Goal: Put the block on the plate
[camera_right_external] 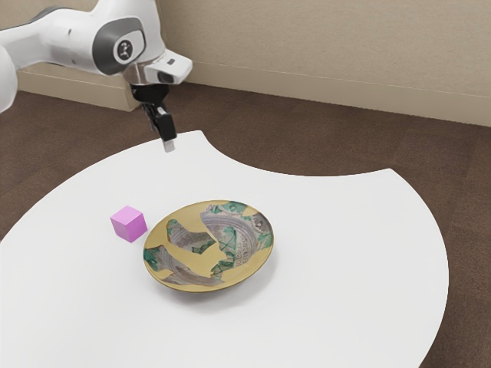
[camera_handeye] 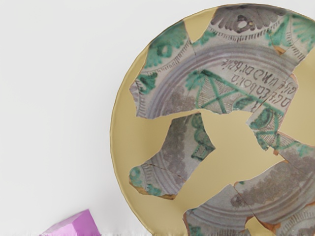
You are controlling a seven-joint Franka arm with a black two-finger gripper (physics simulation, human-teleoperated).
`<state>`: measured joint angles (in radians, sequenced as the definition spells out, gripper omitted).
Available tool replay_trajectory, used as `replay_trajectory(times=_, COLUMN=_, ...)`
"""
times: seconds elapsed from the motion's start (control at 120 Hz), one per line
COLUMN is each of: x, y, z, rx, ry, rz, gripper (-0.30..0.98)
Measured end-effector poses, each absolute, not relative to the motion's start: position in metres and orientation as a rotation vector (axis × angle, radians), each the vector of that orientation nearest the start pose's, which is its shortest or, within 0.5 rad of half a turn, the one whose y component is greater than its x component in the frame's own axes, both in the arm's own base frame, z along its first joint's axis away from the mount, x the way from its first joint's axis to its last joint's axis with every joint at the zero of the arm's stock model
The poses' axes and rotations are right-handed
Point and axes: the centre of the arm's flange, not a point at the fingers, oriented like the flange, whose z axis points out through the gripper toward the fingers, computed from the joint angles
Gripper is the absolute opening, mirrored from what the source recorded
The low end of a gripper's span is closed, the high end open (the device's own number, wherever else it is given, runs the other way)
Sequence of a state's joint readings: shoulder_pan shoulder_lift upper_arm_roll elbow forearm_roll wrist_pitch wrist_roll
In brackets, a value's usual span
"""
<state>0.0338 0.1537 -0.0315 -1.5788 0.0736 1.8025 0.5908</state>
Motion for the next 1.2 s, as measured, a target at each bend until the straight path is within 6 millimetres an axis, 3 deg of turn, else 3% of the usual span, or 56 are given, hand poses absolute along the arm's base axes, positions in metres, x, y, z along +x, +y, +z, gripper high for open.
replay_trajectory(times=0.125, x=0.615, y=0.012, z=0.544, rx=-2.922, ry=0.909, rz=-0.034, gripper=0.68)
replay_trajectory(times=0.225, x=0.615, y=0.027, z=0.511, rx=-2.941, ry=0.884, rz=0.040, gripper=0.68)
replay_trajectory(times=0.475, x=0.622, y=0.091, z=0.435, rx=-3.005, ry=0.737, rz=0.202, gripper=0.69)
replay_trajectory(times=0.717, x=0.601, y=0.134, z=0.369, rx=-3.100, ry=0.578, rz=0.301, gripper=0.69)
replay_trajectory(times=0.933, x=0.608, y=0.168, z=0.340, rx=-3.109, ry=0.464, rz=0.211, gripper=0.69)
replay_trajectory(times=1.2, x=0.615, y=0.187, z=0.310, rx=-3.170, ry=0.332, rz=0.112, gripper=0.69)
